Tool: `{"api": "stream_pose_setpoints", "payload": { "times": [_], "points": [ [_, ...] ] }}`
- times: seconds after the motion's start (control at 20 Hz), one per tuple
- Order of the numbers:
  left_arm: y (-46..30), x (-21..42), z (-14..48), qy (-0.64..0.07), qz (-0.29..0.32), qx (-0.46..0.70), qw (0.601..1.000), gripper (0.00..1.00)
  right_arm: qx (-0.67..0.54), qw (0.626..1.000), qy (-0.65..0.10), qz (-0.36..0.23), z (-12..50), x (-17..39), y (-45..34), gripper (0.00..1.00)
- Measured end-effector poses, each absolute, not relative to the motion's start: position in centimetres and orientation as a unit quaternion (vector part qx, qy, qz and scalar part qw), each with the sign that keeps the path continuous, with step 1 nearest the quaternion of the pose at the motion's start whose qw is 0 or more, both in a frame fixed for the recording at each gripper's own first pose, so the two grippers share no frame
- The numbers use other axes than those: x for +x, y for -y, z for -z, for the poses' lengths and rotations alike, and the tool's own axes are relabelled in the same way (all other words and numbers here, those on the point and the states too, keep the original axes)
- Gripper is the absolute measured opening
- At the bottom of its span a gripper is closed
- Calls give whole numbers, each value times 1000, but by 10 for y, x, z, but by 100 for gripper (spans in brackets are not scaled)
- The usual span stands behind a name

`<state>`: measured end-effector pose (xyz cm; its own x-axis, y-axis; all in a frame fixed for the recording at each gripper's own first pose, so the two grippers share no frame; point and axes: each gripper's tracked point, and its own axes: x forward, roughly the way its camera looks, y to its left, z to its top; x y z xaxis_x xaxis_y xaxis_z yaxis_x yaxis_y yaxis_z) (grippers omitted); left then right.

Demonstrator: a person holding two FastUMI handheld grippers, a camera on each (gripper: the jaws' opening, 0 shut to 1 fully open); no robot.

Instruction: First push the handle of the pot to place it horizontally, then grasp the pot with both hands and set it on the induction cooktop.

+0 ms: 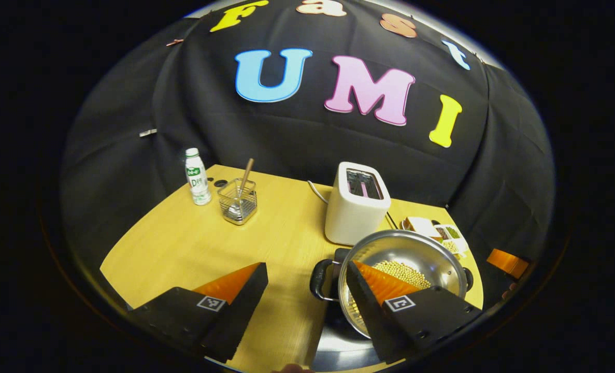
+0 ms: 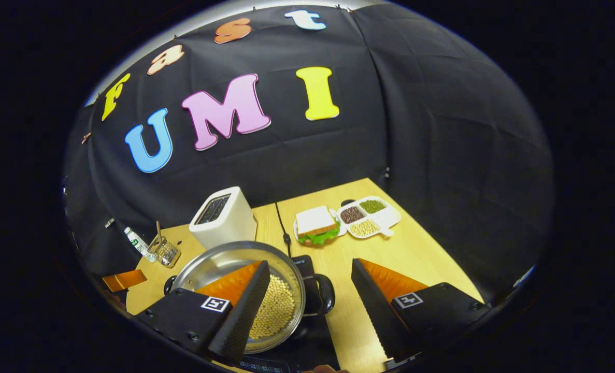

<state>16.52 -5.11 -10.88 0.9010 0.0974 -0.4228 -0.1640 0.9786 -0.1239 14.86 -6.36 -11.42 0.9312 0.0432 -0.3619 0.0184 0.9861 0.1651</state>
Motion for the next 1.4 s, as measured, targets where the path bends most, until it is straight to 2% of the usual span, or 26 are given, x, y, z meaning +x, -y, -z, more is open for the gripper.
{"api": "stream_pose_setpoints", "payload": {
  "times": [0.25,0.5,0.85,0.95,1.25,1.4],
  "points": [
    [42,126,58,-168,-66,-76,981,95,49,994,-97,-20,48,131,65,98],
    [34,100,15,-117,-58,-48,990,95,46,997,-53,-36,5,102,56,98],
    [31,24,-28,-60,-64,-23,996,95,42,998,-3,-36,-34,30,41,100],
    [31,2,-37,-40,-64,-15,997,95,53,998,17,-38,-47,9,33,98],
    [32,-52,-28,-46,-38,-16,998,96,26,999,31,-31,-42,-24,13,98],
    [16,-71,-25,-41,-45,-18,998,95,1,999,27,-30,-36,-33,5,98]
  ]
}}
